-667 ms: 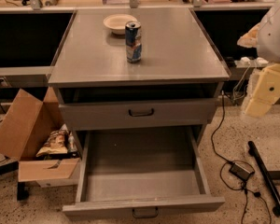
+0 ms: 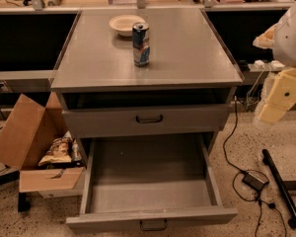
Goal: Place redbull can into middle drawer
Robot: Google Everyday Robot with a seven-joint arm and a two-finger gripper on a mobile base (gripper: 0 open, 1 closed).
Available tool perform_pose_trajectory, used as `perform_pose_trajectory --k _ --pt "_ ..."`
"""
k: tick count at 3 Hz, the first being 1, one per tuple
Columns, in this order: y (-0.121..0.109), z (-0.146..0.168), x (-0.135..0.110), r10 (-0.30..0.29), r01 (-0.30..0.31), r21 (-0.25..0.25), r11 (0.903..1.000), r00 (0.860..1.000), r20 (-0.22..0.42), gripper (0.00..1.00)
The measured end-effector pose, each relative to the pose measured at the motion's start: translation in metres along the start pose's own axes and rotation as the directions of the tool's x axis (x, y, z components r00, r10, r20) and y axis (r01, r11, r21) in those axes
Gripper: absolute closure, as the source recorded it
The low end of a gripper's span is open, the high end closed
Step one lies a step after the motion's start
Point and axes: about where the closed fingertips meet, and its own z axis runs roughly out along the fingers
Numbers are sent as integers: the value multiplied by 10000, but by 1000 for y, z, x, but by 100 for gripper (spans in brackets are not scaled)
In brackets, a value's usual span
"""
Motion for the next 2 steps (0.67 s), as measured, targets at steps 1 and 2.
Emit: perform_pose_trajectory --k 1,2 --pt "-24 7 2 316 -347 404 9986 9967 745 0" --pt "-105 37 -27 554 -946 1115 9892 9482 3128 0"
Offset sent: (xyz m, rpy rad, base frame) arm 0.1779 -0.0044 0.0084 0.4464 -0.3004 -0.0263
